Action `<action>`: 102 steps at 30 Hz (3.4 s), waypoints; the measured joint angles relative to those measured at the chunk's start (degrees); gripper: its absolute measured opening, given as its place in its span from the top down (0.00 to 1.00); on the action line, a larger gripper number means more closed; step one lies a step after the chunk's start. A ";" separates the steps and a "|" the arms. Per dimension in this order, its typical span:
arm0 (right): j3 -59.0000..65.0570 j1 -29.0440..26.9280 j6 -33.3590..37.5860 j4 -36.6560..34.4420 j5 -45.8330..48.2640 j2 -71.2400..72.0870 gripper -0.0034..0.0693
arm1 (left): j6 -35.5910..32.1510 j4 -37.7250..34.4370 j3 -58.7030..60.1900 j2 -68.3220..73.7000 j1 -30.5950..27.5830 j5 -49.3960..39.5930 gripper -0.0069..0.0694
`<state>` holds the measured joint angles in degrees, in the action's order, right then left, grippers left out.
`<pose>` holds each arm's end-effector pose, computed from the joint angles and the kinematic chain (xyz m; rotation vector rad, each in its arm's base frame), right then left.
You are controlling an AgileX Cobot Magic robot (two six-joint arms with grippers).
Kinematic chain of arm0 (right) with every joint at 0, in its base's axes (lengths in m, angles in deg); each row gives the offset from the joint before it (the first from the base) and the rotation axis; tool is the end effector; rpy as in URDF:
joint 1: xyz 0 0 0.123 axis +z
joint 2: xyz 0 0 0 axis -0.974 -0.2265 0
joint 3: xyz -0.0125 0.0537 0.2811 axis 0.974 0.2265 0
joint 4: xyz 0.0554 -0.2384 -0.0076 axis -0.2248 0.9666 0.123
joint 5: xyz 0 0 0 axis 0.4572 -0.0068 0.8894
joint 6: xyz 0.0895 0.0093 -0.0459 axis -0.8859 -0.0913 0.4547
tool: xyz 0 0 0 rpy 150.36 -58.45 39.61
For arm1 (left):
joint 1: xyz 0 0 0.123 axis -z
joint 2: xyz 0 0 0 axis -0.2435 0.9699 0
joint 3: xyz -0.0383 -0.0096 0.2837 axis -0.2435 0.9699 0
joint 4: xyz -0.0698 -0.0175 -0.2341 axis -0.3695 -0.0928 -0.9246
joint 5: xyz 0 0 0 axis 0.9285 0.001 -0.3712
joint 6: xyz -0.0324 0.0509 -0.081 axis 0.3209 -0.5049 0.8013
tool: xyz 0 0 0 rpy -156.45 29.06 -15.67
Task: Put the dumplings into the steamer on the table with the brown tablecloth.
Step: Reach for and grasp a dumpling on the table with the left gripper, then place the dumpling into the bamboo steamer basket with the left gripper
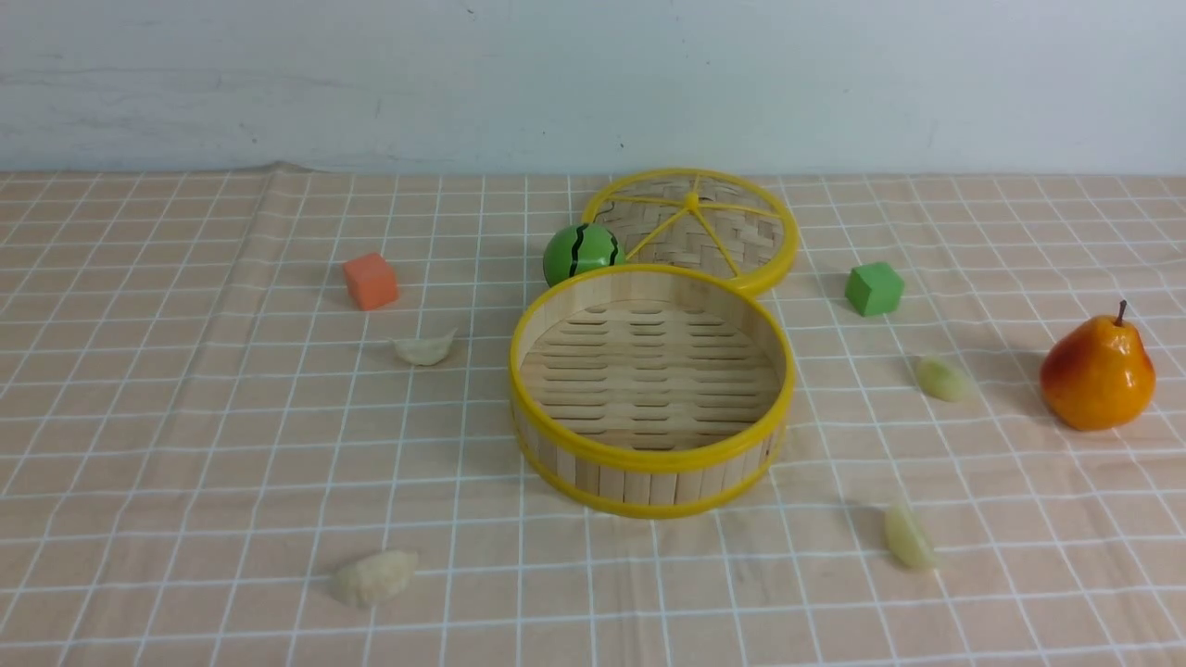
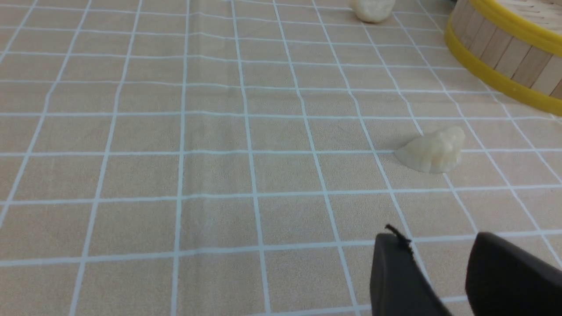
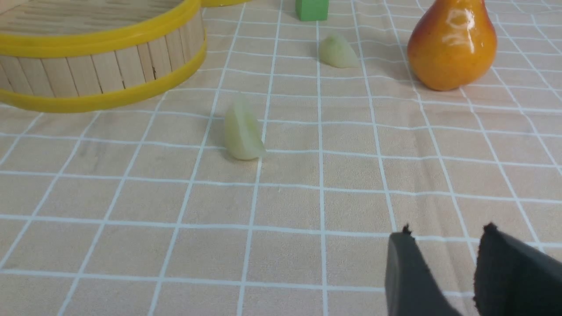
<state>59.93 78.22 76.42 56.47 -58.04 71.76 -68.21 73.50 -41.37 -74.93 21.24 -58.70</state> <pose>0.0530 0.0060 0.1711 -0.0499 1.8744 0.0637 0.0522 -0.0090 0.1647 -0.0157 1.9099 -0.2143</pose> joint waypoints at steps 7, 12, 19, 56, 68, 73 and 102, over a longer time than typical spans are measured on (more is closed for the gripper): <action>0.00 0.00 0.00 2.93 0.00 0.00 0.62 | -0.16 0.86 0.00 0.00 0.00 0.99 0.60; 0.00 0.00 0.00 4.85 0.00 0.00 0.62 | -0.16 0.98 0.05 0.00 0.00 2.53 0.60; 0.60 0.00 0.00 6.28 -5.14 0.00 0.62 | -0.04 -1.91 0.11 0.00 0.00 18.93 0.60; -16.27 0.00 -14.65 6.24 -37.41 -29.09 0.97 | 35.14 19.59 -57.86 72.09 0.21 4.22 0.93; -30.27 0.00 -8.39 11.81 7.62 -49.30 0.96 | 18.29 7.54 -89.23 107.24 7.68 -18.53 0.90; -30.46 0.00 -7.89 10.17 5.94 -53.37 0.96 | 13.00 8.47 -100.71 115.99 8.36 -20.87 0.68; -30.75 0.00 -7.48 -1.46 2.83 -53.71 0.93 | -2.97 5.90 -108.90 127.97 8.36 -24.23 0.54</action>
<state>29.18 78.22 68.94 55.00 -55.21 18.05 -71.18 79.40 -150.26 53.05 29.60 -82.93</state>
